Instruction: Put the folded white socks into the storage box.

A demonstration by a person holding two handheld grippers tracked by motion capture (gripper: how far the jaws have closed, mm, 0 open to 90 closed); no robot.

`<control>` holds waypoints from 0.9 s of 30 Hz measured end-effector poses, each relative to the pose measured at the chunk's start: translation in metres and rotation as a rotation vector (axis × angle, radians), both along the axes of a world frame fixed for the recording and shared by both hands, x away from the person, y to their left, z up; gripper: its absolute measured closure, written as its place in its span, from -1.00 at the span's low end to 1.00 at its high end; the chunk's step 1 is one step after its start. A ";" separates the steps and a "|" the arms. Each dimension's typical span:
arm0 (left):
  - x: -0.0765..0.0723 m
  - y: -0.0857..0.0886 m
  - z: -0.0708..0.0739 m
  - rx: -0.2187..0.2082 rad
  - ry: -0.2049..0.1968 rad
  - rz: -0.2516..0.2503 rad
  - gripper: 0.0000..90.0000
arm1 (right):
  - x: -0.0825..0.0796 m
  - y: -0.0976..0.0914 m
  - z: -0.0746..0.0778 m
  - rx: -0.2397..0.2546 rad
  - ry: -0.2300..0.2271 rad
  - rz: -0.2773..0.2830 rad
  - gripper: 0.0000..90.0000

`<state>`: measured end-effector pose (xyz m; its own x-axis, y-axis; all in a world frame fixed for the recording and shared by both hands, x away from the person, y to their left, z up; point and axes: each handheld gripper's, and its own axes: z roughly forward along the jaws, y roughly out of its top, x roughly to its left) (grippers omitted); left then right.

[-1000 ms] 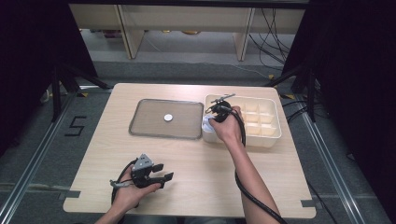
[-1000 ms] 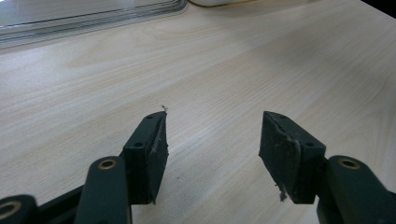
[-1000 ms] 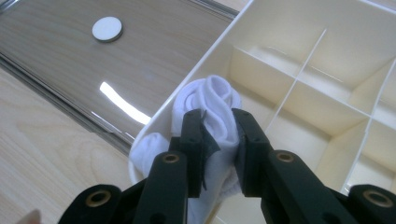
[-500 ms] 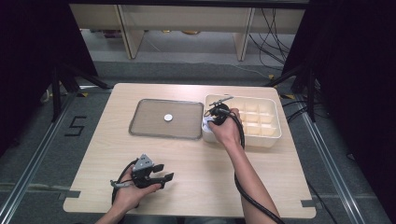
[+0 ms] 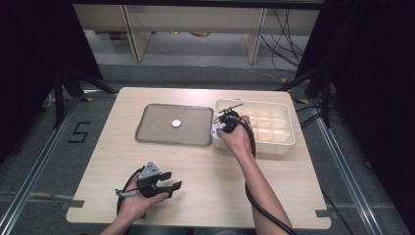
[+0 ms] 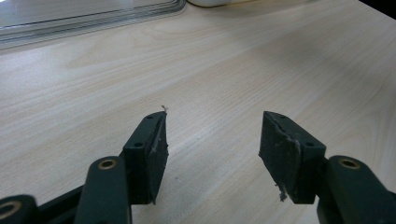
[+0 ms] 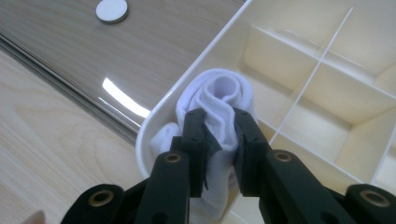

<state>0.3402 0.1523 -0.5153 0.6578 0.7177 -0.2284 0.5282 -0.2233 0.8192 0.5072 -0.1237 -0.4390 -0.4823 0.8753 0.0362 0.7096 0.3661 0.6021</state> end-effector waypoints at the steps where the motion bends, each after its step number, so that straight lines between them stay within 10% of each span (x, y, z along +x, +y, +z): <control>1: 0.000 0.000 0.000 0.001 -0.003 -0.001 -0.09 | 0.001 -0.001 0.000 -0.003 -0.005 0.011 0.73; 27: -0.001 0.000 0.001 0.001 -0.008 0.003 -0.09 | 0.006 -0.002 -0.006 0.012 0.067 -0.017 0.75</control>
